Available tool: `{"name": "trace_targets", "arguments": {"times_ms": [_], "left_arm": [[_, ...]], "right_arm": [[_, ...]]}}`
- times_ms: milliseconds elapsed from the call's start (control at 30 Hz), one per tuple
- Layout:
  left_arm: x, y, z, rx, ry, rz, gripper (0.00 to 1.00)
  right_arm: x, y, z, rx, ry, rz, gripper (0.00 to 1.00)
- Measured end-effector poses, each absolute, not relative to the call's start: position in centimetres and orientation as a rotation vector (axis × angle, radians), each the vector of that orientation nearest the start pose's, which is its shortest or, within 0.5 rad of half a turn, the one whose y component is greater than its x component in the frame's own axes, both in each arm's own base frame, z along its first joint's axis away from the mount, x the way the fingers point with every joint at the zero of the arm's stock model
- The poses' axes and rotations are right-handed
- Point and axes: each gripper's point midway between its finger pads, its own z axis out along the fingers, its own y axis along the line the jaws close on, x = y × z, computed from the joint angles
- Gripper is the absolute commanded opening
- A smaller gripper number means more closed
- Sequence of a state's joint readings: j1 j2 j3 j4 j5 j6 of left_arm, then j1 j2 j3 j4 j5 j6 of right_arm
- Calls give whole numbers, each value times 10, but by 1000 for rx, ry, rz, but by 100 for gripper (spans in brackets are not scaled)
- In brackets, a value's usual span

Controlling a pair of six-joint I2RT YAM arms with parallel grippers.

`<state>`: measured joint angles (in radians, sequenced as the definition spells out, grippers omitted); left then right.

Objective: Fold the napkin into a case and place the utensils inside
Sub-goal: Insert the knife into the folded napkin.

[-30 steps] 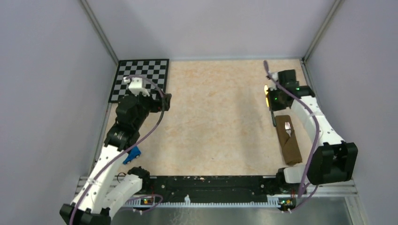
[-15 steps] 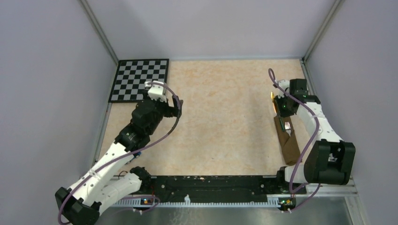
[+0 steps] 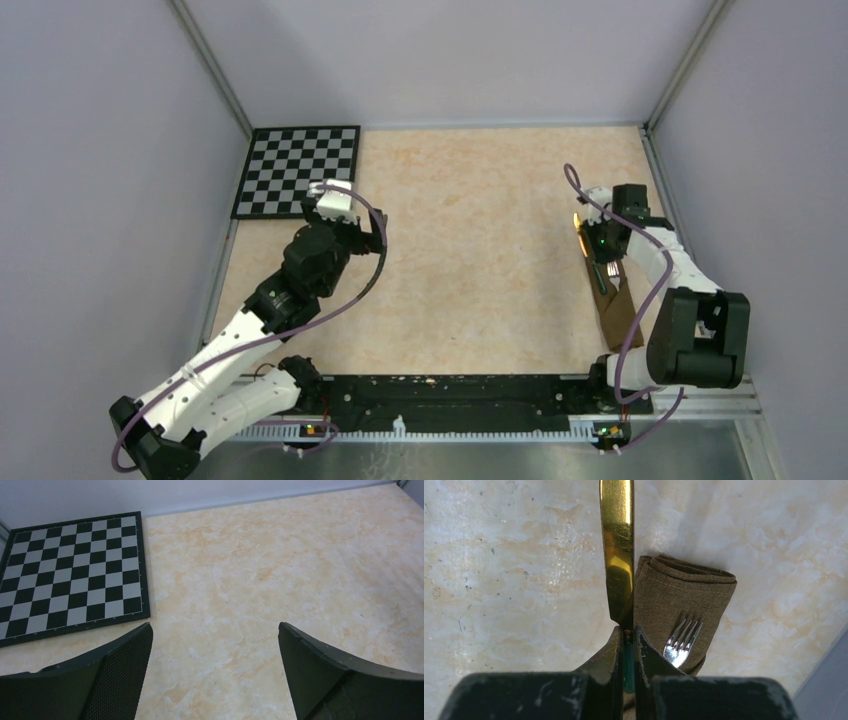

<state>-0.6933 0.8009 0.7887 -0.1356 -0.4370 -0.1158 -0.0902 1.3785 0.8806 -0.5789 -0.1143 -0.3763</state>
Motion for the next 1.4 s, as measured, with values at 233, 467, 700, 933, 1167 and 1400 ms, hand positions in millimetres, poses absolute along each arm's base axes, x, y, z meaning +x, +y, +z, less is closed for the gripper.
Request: {"name": "trace_targets", "arguments": {"times_ms": [233,467,700,933,1167,1400], "left_arm": [[281,-142,284,167,1700,-198,99],[281,-141,282,165,1702,-187,99],[280,-139,284,158,1697,-184,99],[280,-137,284,151,1696,-175,99],[281,-136,284,147,1696,-172,99],[281,-137,284,148,1696,-172,99]], "right_arm": [[289,-30,59,-403,2633,-40,0],[277,-36,53,-375,2672,-59,0],[260,-35,51,-358,2688,-56,0],[252,-43,49,-339,2706,-99,6],[250,-46,46,-311,2729,-116,46],[276,-39,67,-192,2691,-48,65]]}}
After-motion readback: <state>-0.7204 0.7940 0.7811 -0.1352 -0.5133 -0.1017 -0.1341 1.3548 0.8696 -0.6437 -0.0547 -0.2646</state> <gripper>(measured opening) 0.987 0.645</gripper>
